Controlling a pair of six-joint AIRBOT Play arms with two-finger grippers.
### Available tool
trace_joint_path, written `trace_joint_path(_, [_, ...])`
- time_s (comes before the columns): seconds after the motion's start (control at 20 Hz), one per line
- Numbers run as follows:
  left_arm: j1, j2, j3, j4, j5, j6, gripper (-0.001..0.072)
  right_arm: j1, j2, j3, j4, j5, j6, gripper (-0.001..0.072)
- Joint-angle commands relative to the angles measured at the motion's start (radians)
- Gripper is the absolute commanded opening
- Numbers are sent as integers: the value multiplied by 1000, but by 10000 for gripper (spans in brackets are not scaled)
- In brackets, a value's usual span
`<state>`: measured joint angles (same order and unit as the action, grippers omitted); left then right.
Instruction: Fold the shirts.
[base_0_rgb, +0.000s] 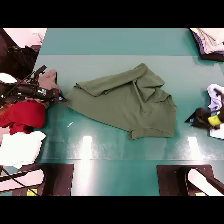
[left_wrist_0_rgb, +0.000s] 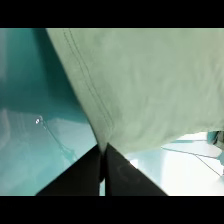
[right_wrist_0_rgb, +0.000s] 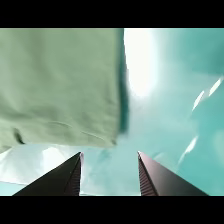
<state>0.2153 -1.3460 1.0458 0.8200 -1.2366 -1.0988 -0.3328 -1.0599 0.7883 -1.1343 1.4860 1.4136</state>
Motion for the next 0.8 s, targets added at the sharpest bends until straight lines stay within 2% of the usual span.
trace_joint_path(0.0, [1,18,10,-19,-13,-2,25,-63,-33,-208,120,-67,-65,407])
trace_joint_path(0.15, [1,18,10,-22,-28,-5,25,-31,-80,-287,211,-158,-100,406])
trace_joint_path(0.4, [1,18,10,-21,-33,-24,25,94,-98,-296,223,-225,-106,302])
trace_joint_path(0.45, [1,18,10,-21,-38,-24,25,108,-81,-296,219,-238,-106,245])
trace_joint_path(0.5, [1,18,10,-21,-42,-24,25,116,-54,-296,218,-248,-106,104])
trace_joint_path(0.55, [2,19,10,-21,-46,-27,24,116,-19,-293,218,-249,-106,17])
trace_joint_path(0.75, [2,88,91,-21,-28,-80,23,81,139,-121,227,-195,-90,16])
